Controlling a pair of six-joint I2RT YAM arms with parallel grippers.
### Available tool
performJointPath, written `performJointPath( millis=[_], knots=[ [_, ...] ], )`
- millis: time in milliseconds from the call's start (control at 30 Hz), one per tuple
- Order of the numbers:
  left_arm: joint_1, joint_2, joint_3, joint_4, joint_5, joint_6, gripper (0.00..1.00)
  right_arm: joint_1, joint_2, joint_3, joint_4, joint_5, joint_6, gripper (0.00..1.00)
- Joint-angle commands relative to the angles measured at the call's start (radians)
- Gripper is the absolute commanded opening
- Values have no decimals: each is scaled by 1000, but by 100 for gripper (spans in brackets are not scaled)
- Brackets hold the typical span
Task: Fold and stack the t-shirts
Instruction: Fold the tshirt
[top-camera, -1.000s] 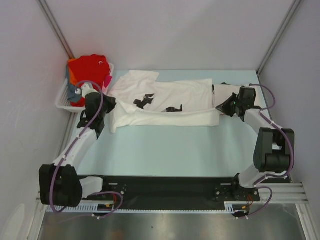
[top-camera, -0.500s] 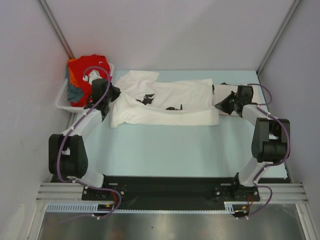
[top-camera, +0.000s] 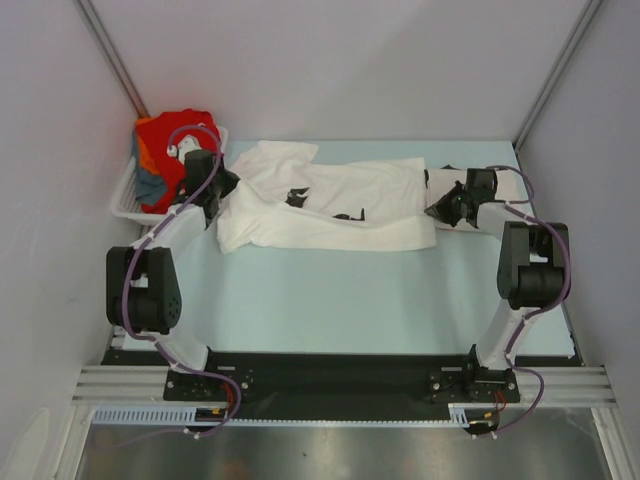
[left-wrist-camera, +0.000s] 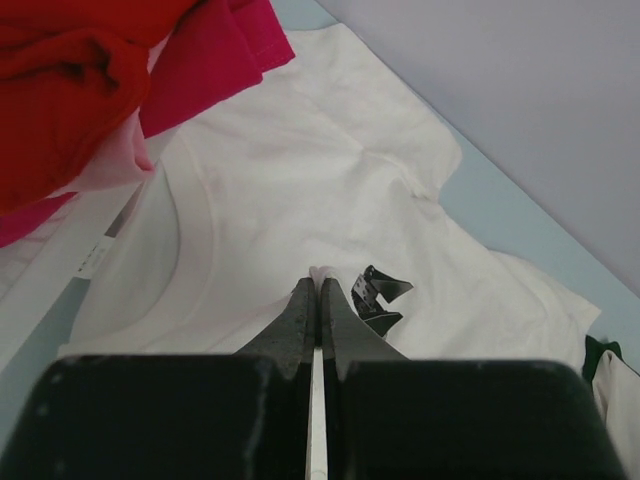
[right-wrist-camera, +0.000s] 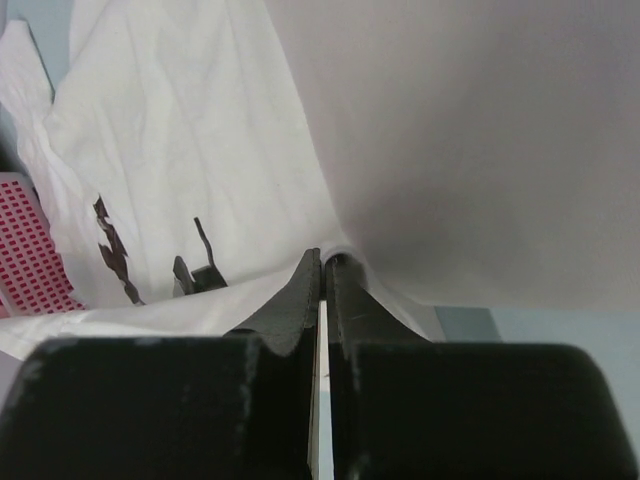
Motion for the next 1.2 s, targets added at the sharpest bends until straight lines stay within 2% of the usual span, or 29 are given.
performJointPath(
  millis=[0, 100, 133, 167, 233, 267, 300, 467, 567, 867, 1033, 1167],
  knots=[
    [15, -4, 35, 14, -19, 14, 0, 14, 34, 63, 21, 32, 4, 0],
    [20, -1, 25, 15, -32, 11, 1, 27, 62, 95, -2, 58, -3, 4],
    [20, 1, 26, 24, -28, 15, 1, 28, 65, 102, -14, 70, -9, 9],
    [20, 4, 29, 26, -13, 18, 5, 31, 68, 108, -20, 96, -14, 21],
    [20, 22, 40, 32, 12, 27, 12, 38, 68, 125, -31, 120, -28, 30],
    [20, 35, 51, 34, 35, 32, 18, 38, 67, 132, -38, 157, -43, 39],
    [20, 39, 54, 34, 43, 34, 20, 42, 65, 138, -45, 174, -57, 40],
    [15, 36, 48, 46, 38, 47, 38, 42, 79, 195, -94, 263, -115, 40],
    [15, 9, 37, 46, 29, 52, 43, 42, 116, 233, -118, 279, -131, 40],
    [8, -82, -20, 44, 99, 46, 44, 67, 194, 280, -137, 256, -149, 40],
    [1, -132, -78, 41, 103, 37, 44, 53, 215, 298, -193, 335, -147, 38],
    [-2, -166, -109, 44, 101, 29, 44, -25, 212, 277, -195, 325, -146, 38]
  ],
)
